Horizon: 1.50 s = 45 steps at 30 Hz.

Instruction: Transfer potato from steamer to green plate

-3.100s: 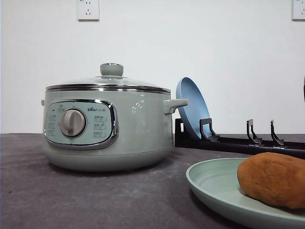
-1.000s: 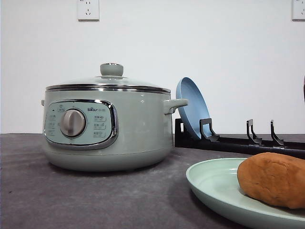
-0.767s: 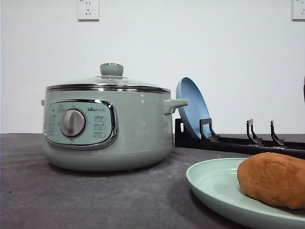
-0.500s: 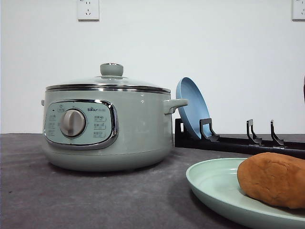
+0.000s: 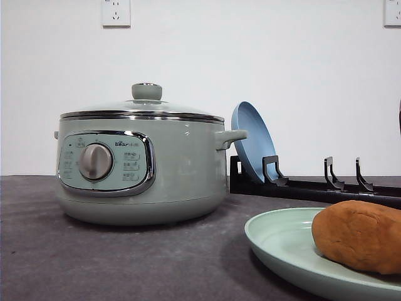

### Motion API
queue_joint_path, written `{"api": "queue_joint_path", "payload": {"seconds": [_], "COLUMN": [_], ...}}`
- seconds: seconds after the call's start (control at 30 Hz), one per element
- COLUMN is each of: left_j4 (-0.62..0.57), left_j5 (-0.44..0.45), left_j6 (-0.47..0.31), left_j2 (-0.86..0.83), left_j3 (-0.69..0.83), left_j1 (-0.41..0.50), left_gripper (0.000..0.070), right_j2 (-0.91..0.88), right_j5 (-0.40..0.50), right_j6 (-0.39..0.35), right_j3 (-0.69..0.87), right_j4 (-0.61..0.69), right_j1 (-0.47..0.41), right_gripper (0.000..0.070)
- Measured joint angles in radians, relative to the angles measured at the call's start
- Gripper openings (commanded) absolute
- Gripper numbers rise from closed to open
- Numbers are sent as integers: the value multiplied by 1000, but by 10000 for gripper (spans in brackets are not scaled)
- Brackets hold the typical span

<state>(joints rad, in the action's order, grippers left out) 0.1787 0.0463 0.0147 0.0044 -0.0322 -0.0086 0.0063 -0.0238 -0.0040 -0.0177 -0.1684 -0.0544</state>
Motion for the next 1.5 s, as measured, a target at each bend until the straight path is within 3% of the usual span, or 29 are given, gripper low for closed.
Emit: {"api": "queue_joint_path", "payload": {"seconds": [1.5], "left_j4": [0], "left_j5": [0], "left_j6": [0], "left_j2": [0], "left_j3": [0], "left_j1": [0], "left_gripper": [0], "right_j2": [0], "right_j5": [0], "right_j6": [0], "right_j3": [0], "right_j4": [0], "right_j1": [0], "right_gripper": [15]}}
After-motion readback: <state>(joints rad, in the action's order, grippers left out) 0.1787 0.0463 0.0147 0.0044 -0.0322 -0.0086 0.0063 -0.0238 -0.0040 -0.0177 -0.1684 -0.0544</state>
